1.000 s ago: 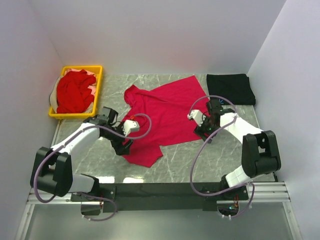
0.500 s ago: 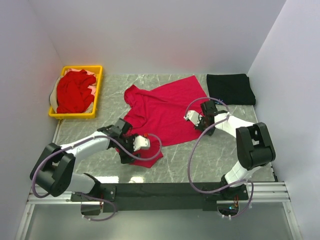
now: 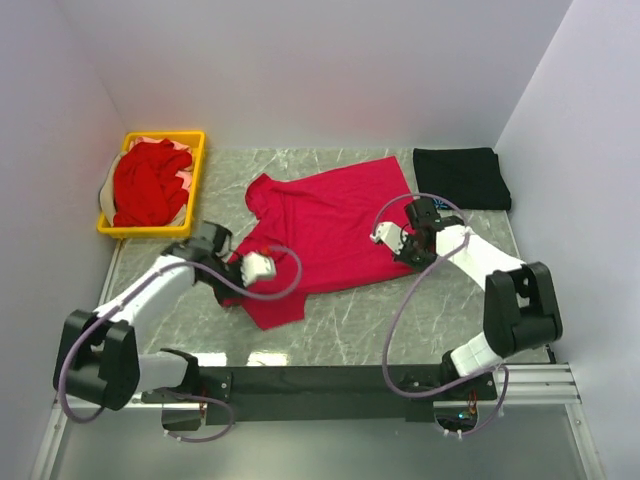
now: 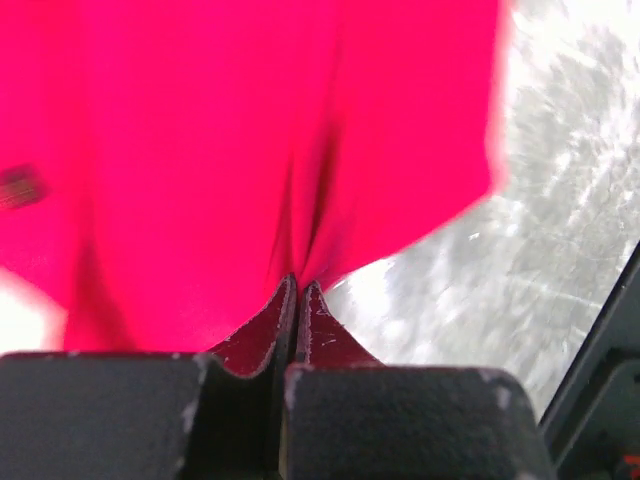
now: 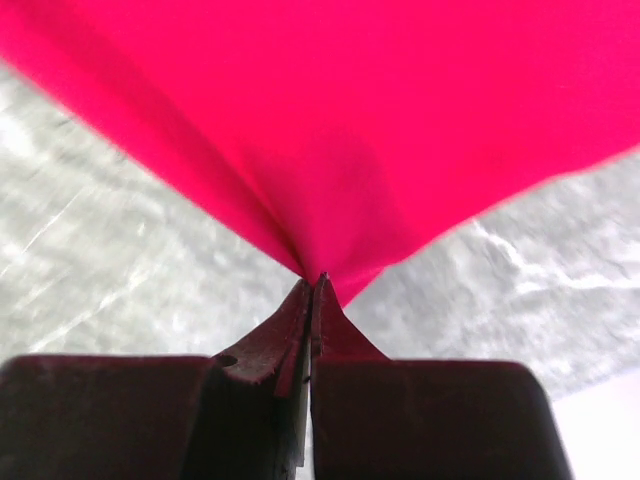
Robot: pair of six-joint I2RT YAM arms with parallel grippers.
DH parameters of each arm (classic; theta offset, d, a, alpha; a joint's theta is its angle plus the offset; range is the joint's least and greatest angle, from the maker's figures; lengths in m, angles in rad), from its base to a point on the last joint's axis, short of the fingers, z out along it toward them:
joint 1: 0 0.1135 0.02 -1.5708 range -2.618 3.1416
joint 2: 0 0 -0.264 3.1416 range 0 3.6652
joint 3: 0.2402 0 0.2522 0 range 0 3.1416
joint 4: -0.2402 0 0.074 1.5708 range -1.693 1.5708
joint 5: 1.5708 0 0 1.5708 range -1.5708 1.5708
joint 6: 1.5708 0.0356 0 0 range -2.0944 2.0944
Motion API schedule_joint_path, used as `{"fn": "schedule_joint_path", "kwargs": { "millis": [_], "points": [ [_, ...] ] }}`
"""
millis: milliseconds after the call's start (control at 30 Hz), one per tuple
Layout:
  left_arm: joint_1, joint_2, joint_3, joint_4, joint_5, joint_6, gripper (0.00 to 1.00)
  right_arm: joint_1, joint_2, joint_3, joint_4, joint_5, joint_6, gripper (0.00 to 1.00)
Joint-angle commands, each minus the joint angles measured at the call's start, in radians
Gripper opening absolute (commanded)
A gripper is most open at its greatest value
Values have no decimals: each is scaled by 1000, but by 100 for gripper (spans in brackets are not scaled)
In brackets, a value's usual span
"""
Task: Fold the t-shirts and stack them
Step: Flatten the tshirt out
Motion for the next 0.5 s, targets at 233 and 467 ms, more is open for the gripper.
{"fn": "schedule_joint_path", "kwargs": {
  "millis": [233, 467],
  "points": [
    [305, -71, 559, -235, 334, -149, 1, 2, -203, 365, -204, 32, 29, 0],
    [373, -164, 828, 38, 351, -505, 1, 2, -310, 717, -113, 153, 53, 0]
  ]
}}
